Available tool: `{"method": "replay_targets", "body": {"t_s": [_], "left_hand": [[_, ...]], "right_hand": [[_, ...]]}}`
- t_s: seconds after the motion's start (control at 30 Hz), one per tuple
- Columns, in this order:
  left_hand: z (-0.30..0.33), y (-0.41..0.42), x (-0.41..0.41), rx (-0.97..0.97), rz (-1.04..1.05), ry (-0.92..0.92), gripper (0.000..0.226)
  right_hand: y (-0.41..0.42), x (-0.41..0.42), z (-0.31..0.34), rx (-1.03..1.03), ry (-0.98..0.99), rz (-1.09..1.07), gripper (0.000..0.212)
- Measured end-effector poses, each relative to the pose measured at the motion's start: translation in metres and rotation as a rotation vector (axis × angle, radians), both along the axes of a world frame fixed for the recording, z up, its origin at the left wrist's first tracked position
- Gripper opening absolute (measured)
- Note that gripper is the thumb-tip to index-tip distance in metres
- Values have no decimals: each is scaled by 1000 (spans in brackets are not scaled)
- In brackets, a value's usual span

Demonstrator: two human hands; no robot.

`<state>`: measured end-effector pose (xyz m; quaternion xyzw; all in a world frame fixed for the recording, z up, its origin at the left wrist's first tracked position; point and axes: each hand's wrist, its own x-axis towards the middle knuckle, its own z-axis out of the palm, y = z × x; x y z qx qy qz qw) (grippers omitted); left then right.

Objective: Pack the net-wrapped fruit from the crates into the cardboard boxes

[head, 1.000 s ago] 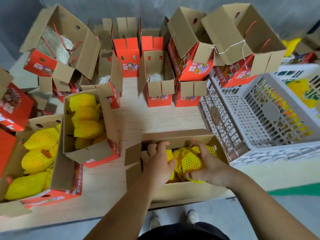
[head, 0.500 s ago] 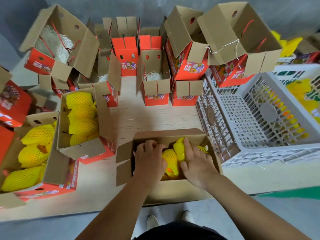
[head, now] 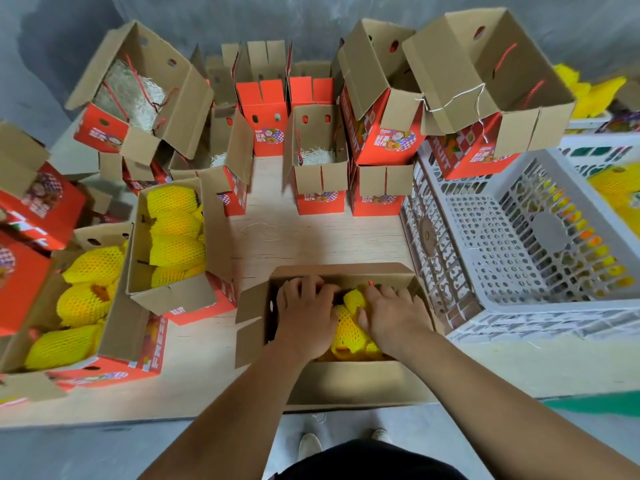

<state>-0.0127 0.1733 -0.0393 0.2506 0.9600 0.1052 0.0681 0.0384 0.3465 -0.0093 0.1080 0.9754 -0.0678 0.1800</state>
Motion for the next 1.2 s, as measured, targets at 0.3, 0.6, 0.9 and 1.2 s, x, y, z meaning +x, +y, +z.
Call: {"method": "replay_targets", "body": {"t_s": [0.3, 0.6, 0.9, 1.2], "left_hand": [[27, -45, -45, 182, 148, 27, 43], [12, -52, -41, 134, 310, -48, 26], [19, -67, -26, 725, 1160, -152, 31], [6, -92, -40, 526, 686, 131, 31]], "right_hand": [[3, 80, 10, -305, 516, -467, 94], [-18, 60, -31, -983, 435, -870, 113], [-125, -3, -27, -1031, 164, -582, 76], [-142, -110, -31, -913, 344, -630, 50]]}}
